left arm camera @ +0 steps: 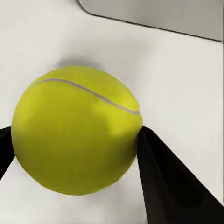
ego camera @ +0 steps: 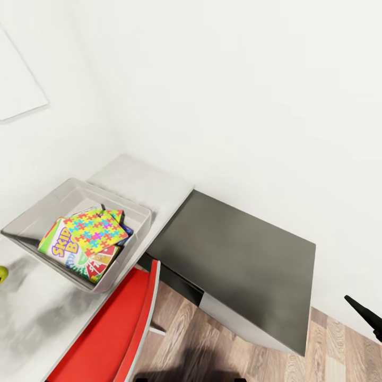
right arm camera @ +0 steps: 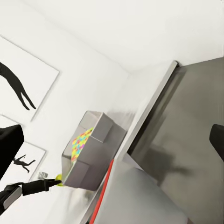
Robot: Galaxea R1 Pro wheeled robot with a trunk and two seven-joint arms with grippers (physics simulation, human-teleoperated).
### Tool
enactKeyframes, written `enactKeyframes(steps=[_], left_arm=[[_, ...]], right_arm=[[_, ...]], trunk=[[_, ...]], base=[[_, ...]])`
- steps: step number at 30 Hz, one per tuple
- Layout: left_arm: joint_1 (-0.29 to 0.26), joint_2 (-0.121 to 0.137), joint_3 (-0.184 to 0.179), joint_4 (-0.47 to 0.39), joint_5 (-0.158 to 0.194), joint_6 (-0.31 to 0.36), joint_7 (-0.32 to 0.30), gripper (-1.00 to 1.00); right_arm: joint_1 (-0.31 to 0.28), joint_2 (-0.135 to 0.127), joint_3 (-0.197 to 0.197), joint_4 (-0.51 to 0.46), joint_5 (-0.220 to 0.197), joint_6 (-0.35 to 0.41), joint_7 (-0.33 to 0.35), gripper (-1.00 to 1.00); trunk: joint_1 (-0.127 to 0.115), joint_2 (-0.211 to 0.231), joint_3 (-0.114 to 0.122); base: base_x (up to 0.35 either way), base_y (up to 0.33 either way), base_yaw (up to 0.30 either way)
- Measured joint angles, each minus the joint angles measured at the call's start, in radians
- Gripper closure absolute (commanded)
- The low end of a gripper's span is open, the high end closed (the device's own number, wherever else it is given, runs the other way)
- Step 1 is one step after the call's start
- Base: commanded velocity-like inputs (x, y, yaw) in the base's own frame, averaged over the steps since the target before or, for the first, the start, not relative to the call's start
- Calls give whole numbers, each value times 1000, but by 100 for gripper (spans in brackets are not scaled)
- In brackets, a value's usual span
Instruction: Put all the toys in the child's room - the three board games (two on the bed and one on the table), the two jigsaw puzzles on the table, and the tennis ball on the table - inside the toy box on the table in the child's room.
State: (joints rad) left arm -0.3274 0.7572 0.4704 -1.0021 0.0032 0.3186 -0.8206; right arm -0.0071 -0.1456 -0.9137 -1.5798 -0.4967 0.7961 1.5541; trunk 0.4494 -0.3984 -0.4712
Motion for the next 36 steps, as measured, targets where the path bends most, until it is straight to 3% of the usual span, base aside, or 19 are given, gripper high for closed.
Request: enactKeyframes(steps=[4, 8, 11, 13, 16, 20, 25, 33, 36], left_arm=[[0, 15, 58, -1, -1, 1, -135, 100], [1, 50, 118, -1, -2, 4, -301, 100], [1, 70, 190, -2, -3, 10, -477, 100], [1, 79, 219, -4, -3, 14, -547, 100], [1, 100, 250, -7, -2, 35, -648, 100], [0, 116, 263, -34, -2, 71, -745, 100], [1, 120, 271, -141, 2, 153, -746, 100], [1, 126, 335, -210, 10, 242, -746, 100], [1, 144, 343, -224, 11, 303, -746, 100]], right_arm=[[0, 0, 0, 0, 0, -1, 0, -100], [0, 0, 0, 0, 0, -1, 0, -100], [0, 0, 0, 0, 0, -1, 0, -100], [0, 0, 0, 0, 0, -1, 0, -100], [0, 0, 0, 0, 0, -1, 0, -100], [0, 0, 1, 0, 0, -2, 0, -100], [0, 0, 2, 0, 1, -3, 0, -100], [0, 0, 2, 0, 4, -3, 0, -100], [0, 0, 3, 0, 6, -3, 0, -100]], trunk=[[0, 0, 6], [0, 0, 13], [0, 0, 17], [0, 0, 21], [0, 0, 25], [0, 0, 32], [0, 0, 40], [0, 0, 52], [0, 0, 57]], base=[[0, 0, 0], [0, 0, 0], [0, 0, 0], [0, 0, 0], [0, 0, 0], [0, 0, 0], [0, 0, 0], [0, 0, 0], [0, 0, 0]])
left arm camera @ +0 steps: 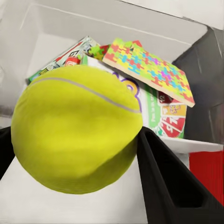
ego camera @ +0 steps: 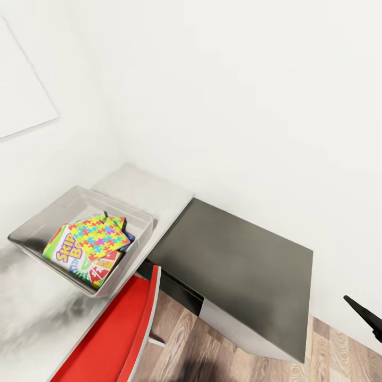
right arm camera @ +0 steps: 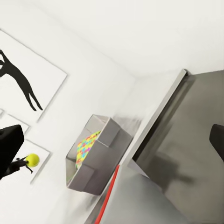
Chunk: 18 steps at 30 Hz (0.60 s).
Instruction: Put all the toys in the child's room - the three board games (two on the bed and one on the table), the two jigsaw puzzles on the table, and the tennis ball on the table - inside the toy box on the table in the child's room.
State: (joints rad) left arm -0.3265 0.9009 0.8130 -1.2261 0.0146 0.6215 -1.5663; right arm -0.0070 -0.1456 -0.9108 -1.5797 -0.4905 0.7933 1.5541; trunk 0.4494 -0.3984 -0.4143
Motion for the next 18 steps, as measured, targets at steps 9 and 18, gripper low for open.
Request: enactKeyframes(steps=[9, 18], left_arm=[[-1, 61, -14, -83, 14, 246, 0, 100], [-1, 75, -95, -149, 19, 358, 91, 100]], right_arm=[[0, 0, 0, 0, 1, 0, 0, -100], [0, 3, 1, 0, 1, 0, 0, -100]], trunk=[[0, 0, 14], [0, 0, 28]], base=[[0, 0, 0], [0, 0, 0]])
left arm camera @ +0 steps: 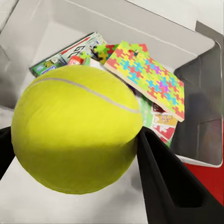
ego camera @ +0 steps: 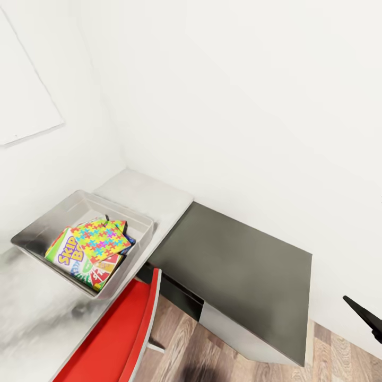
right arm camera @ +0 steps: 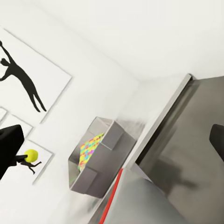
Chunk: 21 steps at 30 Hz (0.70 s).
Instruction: Put all the toys in the child's room - the three board games (two on the bed and one on the table), the two jigsaw puzzles on the table, and the tennis ball on the table - inside the toy box on the table in the child's room.
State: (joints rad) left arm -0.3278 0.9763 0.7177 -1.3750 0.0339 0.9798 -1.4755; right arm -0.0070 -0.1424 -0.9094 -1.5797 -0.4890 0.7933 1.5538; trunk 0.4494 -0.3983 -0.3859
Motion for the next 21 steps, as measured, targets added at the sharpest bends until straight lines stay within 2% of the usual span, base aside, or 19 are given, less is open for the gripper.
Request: enactKeyframes(steps=[2, 3, 4, 5, 6, 8, 9, 11, 12, 13, 15, 16, 18, 19, 20, 21], left_arm=[[0, 0, -14, -18, 23, 10, 37, 100], [0, 0, -23, -31, 70, 16, 76, 100], [0, 0, -28, -41, 134, 20, 126, 100], [0, 0, -31, -46, 178, 22, 166, 100], [0, 0, -34, -48, 200, 22, 188, 100], [1, 0, -78, -58, 296, 24, 288, 100], [1, 0, -90, -59, 315, 24, 304, 100], [0, 1, -119, -65, 386, 25, 343, 100], [0, 5, -129, -74, 444, 26, 356, 100], [0, 9, -131, -76, 464, 25, 359, 100], [0, 28, -141, -80, 535, 27, 383, 100], [0, 34, -146, -81, 560, 27, 410, 100], [1, 40, -151, -82, 588, 28, 474, 100], [1, 43, -154, -82, 620, 27, 552, 100], [1, 45, -157, -82, 670, 27, 633, 100], [1, 45, -159, -82, 692, 27, 661, 100]], right_arm=[[0, 1, 0, 0, 0, 0, 0, -100], [0, 1, 0, 0, 0, 0, 0, -100], [0, 1, 0, 0, 0, 0, 0, -100], [0, 2, 0, 0, 0, 0, 0, -100], [0, 2, 0, 0, 0, 0, 0, -100], [0, 1, 0, 0, 0, 0, 0, -100], [0, 1, 0, 0, 0, 0, 0, -100], [0, 0, -1, 0, 0, 0, 0, -100], [0, -1, -1, 0, 0, 0, 0, -100], [0, -1, -1, 0, 0, 0, 0, -100], [0, -1, -1, 0, 0, 0, 0, -100], [0, -2, -1, 0, 0, 0, 0, -100], [0, -2, -1, 0, 0, 0, 0, -100], [0, -1, -1, 0, 0, -1, -1, -100], [0, -1, -1, 0, 0, -1, -1, -100], [0, 0, -1, 0, 0, -1, -1, -100]], trunk=[[0, 0, 3], [0, 0, 5], [0, 0, 6], [0, 0, 8], [0, 0, 9], [0, 0, 12], [0, 0, 13], [0, 0, 16], [0, 0, 17], [0, 0, 18], [0, 0, 21], [0, 0, 22], [0, 0, 23], [0, 0, 23], [0, 0, 23], [0, 0, 23]], base=[[0, 0, 0], [0, 0, 0], [0, 0, 0], [0, 0, 0], [0, 0, 0], [0, 0, 0], [0, 0, 0], [0, 0, 0], [0, 0, 0], [0, 0, 0], [0, 0, 0], [0, 0, 0], [0, 0, 0], [0, 0, 0], [0, 0, 0], [0, 0, 0]])
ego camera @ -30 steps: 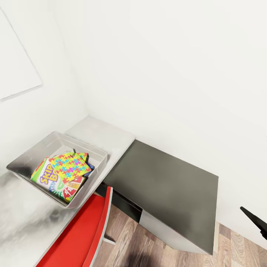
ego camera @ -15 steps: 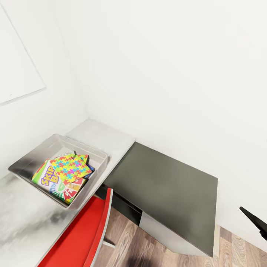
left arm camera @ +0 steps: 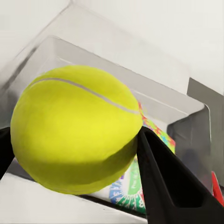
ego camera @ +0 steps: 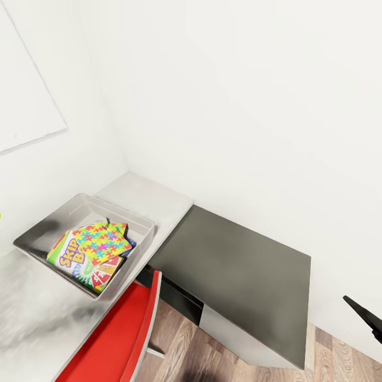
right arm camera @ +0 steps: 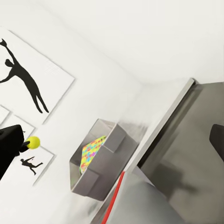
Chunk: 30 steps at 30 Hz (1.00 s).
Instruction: Put all the toys in the child's room - the three board games (two on the bed and one on the table), the two jigsaw puzzles on the table, and the tennis ball on the table - inside the toy box on the table in the child's room.
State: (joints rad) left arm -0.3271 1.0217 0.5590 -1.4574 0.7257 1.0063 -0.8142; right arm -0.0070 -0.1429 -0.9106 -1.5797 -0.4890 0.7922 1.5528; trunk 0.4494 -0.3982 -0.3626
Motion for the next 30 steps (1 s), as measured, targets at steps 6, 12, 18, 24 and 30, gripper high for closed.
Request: enactKeyframes(steps=[6, 12, 18, 24, 30], left_arm=[[0, -1, -61, -4, 182, -7, 170, 100], [0, -10, -88, -5, 226, -9, 120, 100], [0, -13, -83, -5, 223, -13, -22, 100], [0, -14, -69, -3, 222, -14, -52, 100], [0, -13, -67, -3, 222, -15, -55, 100]], right_arm=[[0, 2, -2, 0, 1, -1, 0, -100], [0, 2, -5, 1, 7, -2, -2, -100], [0, 2, -5, 1, 7, -1, -2, -100], [0, 5, -5, 1, 6, 0, -1, -100], [0, 5, -5, 2, 6, 0, 0, -100]], trunk=[[0, 0, 0], [0, 0, 0], [0, 0, 0], [0, 0, 6], [0, 0, 15]], base=[[0, 0, 0], [0, 0, 0], [-9, 0, 0], [-163, 0, 0], [-37, 0, 0]])
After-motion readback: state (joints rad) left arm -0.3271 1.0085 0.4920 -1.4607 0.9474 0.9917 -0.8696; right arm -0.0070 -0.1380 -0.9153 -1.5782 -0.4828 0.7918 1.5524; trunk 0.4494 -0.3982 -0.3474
